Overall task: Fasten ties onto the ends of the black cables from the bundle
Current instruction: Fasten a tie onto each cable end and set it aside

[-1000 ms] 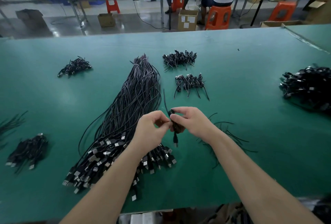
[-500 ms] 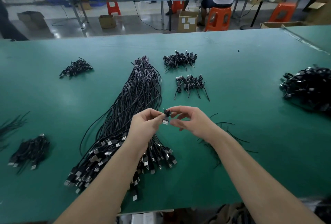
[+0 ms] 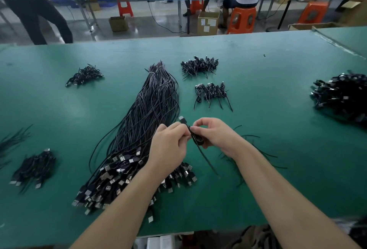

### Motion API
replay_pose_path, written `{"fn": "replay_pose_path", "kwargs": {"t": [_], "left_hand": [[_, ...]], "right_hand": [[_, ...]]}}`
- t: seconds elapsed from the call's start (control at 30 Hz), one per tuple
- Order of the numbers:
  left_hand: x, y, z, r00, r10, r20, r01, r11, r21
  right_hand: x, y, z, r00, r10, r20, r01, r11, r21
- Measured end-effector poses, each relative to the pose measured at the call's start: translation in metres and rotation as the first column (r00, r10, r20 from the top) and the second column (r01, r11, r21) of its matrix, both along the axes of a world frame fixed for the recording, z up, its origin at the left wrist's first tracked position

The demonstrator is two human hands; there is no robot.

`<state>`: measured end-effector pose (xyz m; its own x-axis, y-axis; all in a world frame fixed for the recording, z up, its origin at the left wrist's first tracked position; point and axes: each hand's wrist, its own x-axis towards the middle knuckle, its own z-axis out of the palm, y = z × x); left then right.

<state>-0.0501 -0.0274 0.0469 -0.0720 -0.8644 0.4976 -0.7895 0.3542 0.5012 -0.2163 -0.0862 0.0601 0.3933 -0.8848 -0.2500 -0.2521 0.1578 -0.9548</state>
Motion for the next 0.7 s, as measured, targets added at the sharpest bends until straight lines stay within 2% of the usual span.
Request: {"fn": "replay_pose_path", "kwargs": {"t": [0.07, 0.13, 0.2, 0.23, 0.33, 0.43, 0.5, 0.57, 0.63, 0.67, 0.7], "left_hand": [[0.001, -0.001, -0.001, 1.0, 0.01, -0.029, -0.01, 1.0, 0.001], [0.002, -0.004, 0.0, 0.964, 0.052, -0.259, -0.006, 0.984, 0.177], [0.004, -0.009, 0.002, 0.824, 0.167, -0.541, 0.072, 0.917, 0.392], [0.005, -0.011, 0.003, 0.741, 0.231, -0.631, 0.126, 0.875, 0.468], [0.008, -0.012, 0.005, 0.601, 0.328, -0.729, 0.264, 0.78, 0.568], [0.006, -0.011, 0.006, 0.563, 0.317, -0.763, 0.294, 0.786, 0.544], [0.004, -0.01, 0.007, 0.604, 0.289, -0.743, 0.254, 0.814, 0.522], [0.003, -0.01, 0.006, 0.716, 0.231, -0.658, 0.178, 0.851, 0.493], [0.002, -0.008, 0.004, 0.911, 0.102, -0.4, 0.066, 0.921, 0.385], [0.001, -0.007, 0.003, 0.976, 0.029, -0.215, 0.029, 0.964, 0.264], [-0.001, -0.005, 0.003, 0.999, -0.019, -0.04, 0.024, 0.993, 0.114]], "right_hand": [[-0.002, 0.001, -0.003, 0.998, -0.003, 0.067, 0.001, 0.999, 0.032], [-0.005, 0.001, -0.006, 0.993, 0.011, 0.12, -0.01, 1.0, -0.01], [-0.008, 0.001, -0.008, 0.993, 0.066, 0.094, -0.056, 0.992, -0.114], [-0.008, 0.002, -0.009, 0.994, 0.095, 0.053, -0.084, 0.98, -0.178], [-0.004, 0.004, -0.009, 0.992, 0.125, -0.024, -0.126, 0.953, -0.276], [0.002, 0.005, -0.007, 0.995, 0.102, -0.011, -0.101, 0.961, -0.257], [0.002, 0.005, -0.004, 0.996, 0.085, -0.01, -0.085, 0.971, -0.222], [0.002, 0.004, -0.003, 0.997, 0.067, -0.048, -0.076, 0.973, -0.218], [0.002, 0.003, -0.004, 0.996, 0.047, -0.08, -0.061, 0.979, -0.192], [0.002, 0.002, -0.003, 0.994, 0.049, -0.096, -0.064, 0.985, -0.163], [0.002, 0.001, -0.003, 0.993, 0.057, -0.108, -0.07, 0.99, -0.122]]}}
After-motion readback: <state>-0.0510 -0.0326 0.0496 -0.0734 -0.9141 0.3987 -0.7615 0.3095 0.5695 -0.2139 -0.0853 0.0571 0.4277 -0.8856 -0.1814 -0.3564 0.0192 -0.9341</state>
